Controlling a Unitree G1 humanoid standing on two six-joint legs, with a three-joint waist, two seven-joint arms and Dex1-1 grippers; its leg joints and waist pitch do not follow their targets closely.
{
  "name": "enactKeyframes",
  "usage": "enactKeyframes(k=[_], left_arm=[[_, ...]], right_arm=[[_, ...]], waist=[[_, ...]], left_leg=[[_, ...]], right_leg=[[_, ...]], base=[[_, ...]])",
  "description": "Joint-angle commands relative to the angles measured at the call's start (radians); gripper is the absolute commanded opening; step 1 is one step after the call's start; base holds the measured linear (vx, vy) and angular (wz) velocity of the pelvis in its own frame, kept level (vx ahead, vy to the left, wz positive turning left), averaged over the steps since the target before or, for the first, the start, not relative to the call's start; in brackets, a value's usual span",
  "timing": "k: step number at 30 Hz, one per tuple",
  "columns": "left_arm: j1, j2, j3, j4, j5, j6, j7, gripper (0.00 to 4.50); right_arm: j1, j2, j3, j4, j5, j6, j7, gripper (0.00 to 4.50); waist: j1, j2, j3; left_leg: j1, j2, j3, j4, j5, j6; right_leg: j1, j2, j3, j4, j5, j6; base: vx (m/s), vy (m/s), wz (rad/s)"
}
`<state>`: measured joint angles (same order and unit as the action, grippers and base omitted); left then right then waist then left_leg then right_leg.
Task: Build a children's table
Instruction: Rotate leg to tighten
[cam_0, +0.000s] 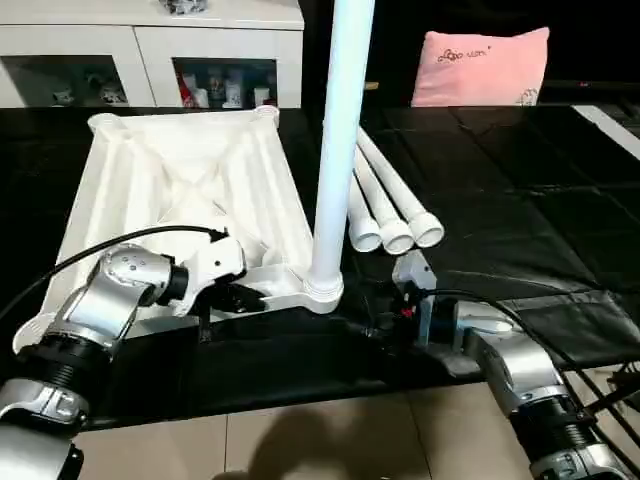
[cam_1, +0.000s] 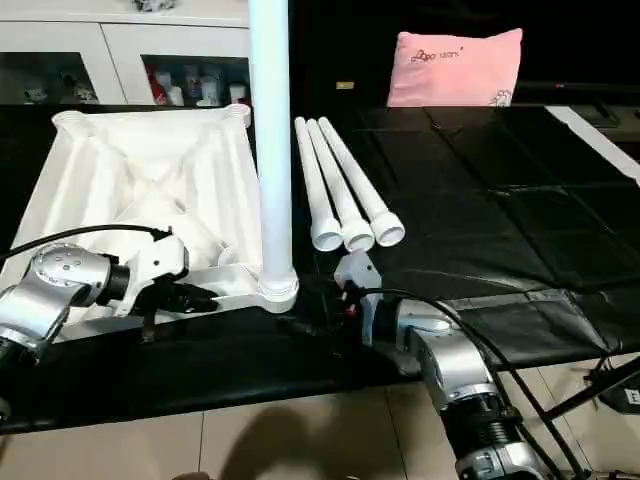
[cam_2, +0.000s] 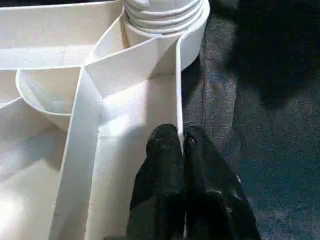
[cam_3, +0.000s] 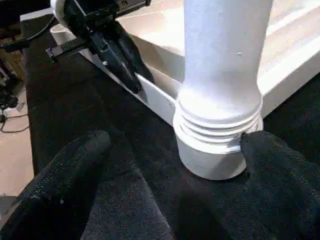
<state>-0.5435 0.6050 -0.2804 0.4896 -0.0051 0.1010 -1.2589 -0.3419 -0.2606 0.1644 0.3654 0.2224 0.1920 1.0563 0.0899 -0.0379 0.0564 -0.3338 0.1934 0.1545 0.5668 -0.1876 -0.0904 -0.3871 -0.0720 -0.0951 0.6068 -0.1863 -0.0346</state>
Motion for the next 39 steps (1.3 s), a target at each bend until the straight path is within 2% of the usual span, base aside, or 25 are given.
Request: enactKeyframes(k=[1,5,8,12,13,14,21,25,30,35,36,37,39], left_arm=[[-0.019,-0.005,-0.014,0.009,0.007,-0.017,-0.018,0.03],[-0.016,0.005,-0.040,0.016,0.029,-0.052,-0.044,0.03],[0.003,0.021,-0.058,-0.024,0.009,-0.077,-0.118,0.03],[0.012,0.027,-0.066,-0.047,0.002,-0.080,-0.144,0.03],[0.017,0.032,-0.075,-0.061,-0.002,-0.083,-0.165,0.03],[0.019,0.034,-0.078,-0.066,-0.003,-0.084,-0.171,0.03],[0.031,0.039,-0.097,-0.108,-0.002,-0.092,-0.209,0.03],[0.047,0.039,-0.114,-0.149,-0.003,-0.085,-0.227,0.00],[0.053,0.039,-0.125,-0.164,0.000,-0.087,-0.237,0.00],[0.053,0.037,-0.129,-0.172,0.004,-0.086,-0.239,0.00],[0.053,0.037,-0.130,-0.173,0.004,-0.085,-0.239,0.00],[0.053,0.038,-0.131,-0.174,0.004,-0.085,-0.239,0.00],[0.053,0.040,-0.131,-0.174,0.005,-0.087,-0.240,0.00]], right_arm=[[0.006,-0.017,0.003,-0.018,-0.003,0.005,0.008,4.50],[-0.006,-0.021,0.004,-0.001,-0.009,-0.011,0.008,4.50],[-0.049,-0.030,-0.003,0.046,-0.005,-0.045,0.039,4.50],[-0.060,-0.048,0.014,0.043,-0.002,-0.043,0.091,4.50],[-0.070,-0.059,0.034,0.050,-0.029,-0.082,0.098,4.50],[-0.074,-0.061,0.038,0.053,-0.034,-0.089,0.102,4.50],[-0.114,-0.079,0.088,0.099,-0.052,-0.132,0.210,4.50],[-0.145,-0.066,0.096,0.161,-0.066,-0.167,0.215,4.03],[-0.157,-0.063,0.100,0.179,-0.056,-0.165,0.241,3.67],[-0.165,-0.065,0.106,0.199,-0.052,-0.178,0.276,3.10],[-0.165,-0.065,0.106,0.201,-0.053,-0.181,0.278,3.10],[-0.166,-0.064,0.107,0.204,-0.053,-0.185,0.279,2.89],[-0.166,-0.063,0.107,0.206,-0.054,-0.187,0.282,2.89]], waist=[[0.003,0.026,-0.065],[0.004,0.024,-0.065],[0.003,0.023,-0.066],[0.011,0.023,-0.065],[0.014,0.020,-0.065],[0.016,0.022,-0.066],[0.024,0.018,-0.063],[0.022,0.017,-0.065],[0.024,0.016,-0.066],[0.024,0.017,-0.067],[0.024,0.017,-0.067],[0.024,0.016,-0.067],[0.024,0.016,-0.067]], left_leg=[[-0.006,0.039,-0.003,-0.062,-0.193,0.010],[-0.006,0.038,-0.003,-0.061,-0.183,0.015],[-0.006,0.039,-0.002,-0.061,-0.179,0.016],[-0.004,0.042,0.001,-0.059,-0.167,0.027],[-0.005,0.042,0.002,-0.058,-0.166,0.026],[-0.004,0.042,0.002,-0.058,-0.166,0.025],[-0.003,0.043,0.003,-0.060,-0.200,0.021],[-0.004,0.043,0.003,-0.059,-0.182,0.019],[-0.007,0.042,0.003,-0.057,-0.172,0.029],[-0.006,0.043,0.004,-0.056,-0.170,0.030],[-0.006,0.043,0.004,-0.056,-0.165,0.031],[-0.006,0.043,0.004,-0.056,-0.163,0.031],[-0.006,0.042,0.004,-0.056,-0.162,0.032]], right_leg=[[0.056,-0.077,0.062,-0.067,-0.163,-0.209],[0.056,-0.076,0.062,-0.066,-0.156,-0.207],[0.056,-0.078,0.061,-0.064,-0.149,-0.215],[0.054,-0.076,0.061,-0.059,-0.123,-0.226],[0.054,-0.078,0.061,-0.059,-0.127,-0.225],[0.054,-0.078,0.061,-0.058,-0.129,-0.224],[0.052,-0.078,0.062,-0.063,-0.192,-0.207],[0.051,-0.078,0.061,-0.057,-0.161,-0.221],[0.054,-0.076,0.060,-0.057,-0.152,-0.217],[0.053,-0.076,0.061,-0.056,-0.154,-0.218],[0.053,-0.076,0.060,-0.055,-0.144,-0.220],[0.053,-0.076,0.060,-0.055,-0.141,-0.220],[0.053,-0.075,0.060,-0.055,-0.138,-0.222]], base=[[0.000,0.000,0.00],[0.000,0.000,0.00],[0.000,0.000,0.00],[0.000,0.000,0.00],[0.000,0.000,0.00],[0.000,0.000,0.00],[0.000,0.000,0.00],[0.000,0.000,0.00],[0.000,0.000,0.00],[0.000,0.000,0.00],[0.000,0.000,0.00],[0.000,0.000,0.00],[0.000,0.000,0.00]])
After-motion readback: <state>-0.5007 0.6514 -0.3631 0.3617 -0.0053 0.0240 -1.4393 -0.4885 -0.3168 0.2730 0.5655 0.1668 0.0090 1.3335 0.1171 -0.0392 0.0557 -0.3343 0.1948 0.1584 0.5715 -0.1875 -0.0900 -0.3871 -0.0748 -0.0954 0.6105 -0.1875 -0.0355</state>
